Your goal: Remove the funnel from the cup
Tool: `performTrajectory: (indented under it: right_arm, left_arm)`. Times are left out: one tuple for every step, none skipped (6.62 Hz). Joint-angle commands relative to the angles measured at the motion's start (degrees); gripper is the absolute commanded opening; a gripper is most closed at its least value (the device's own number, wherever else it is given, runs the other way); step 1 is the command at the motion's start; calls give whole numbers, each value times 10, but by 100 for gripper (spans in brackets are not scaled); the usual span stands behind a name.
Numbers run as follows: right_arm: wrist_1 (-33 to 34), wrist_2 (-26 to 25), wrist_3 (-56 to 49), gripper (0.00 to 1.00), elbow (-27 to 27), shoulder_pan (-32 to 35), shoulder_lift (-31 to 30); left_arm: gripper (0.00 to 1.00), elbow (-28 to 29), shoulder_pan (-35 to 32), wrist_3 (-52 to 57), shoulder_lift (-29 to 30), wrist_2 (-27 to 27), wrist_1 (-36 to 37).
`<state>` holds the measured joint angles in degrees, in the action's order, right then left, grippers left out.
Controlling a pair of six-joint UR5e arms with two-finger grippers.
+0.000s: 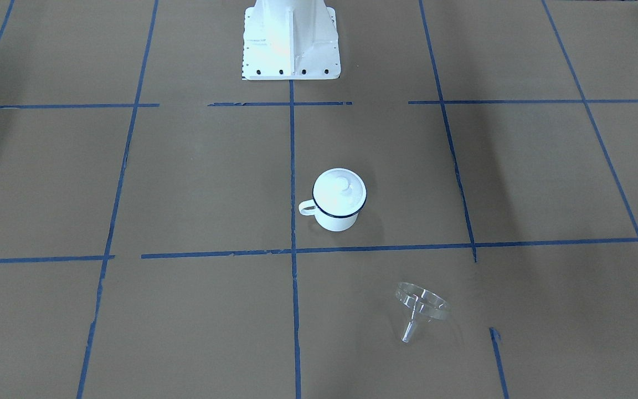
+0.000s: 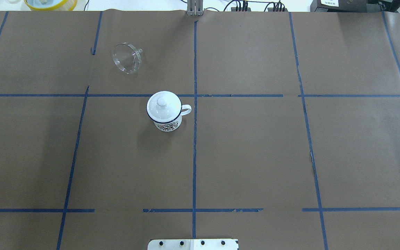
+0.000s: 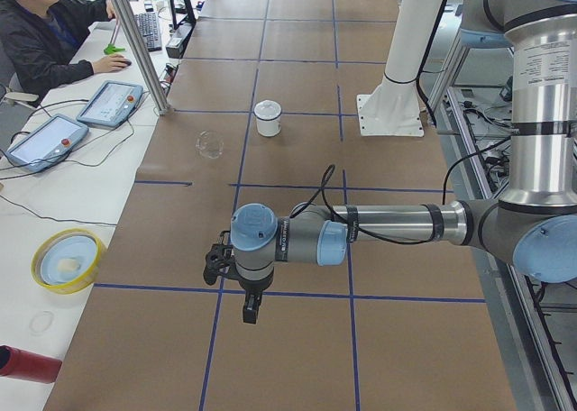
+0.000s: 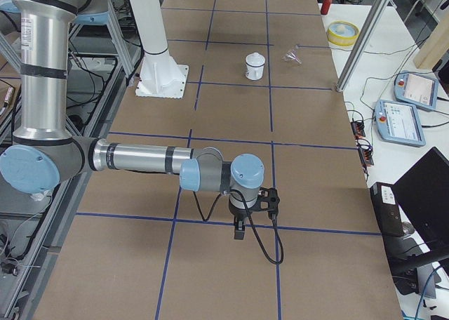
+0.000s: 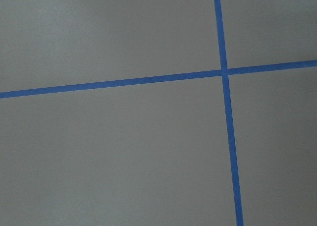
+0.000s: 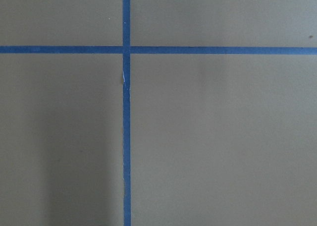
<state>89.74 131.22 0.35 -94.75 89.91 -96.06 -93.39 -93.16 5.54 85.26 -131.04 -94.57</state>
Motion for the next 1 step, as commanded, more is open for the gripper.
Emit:
performTrajectory:
  right_arm:
    - [0, 0, 0, 100, 0, 0, 0]
  left_arm:
    - [100, -1, 0, 0, 1, 0, -1]
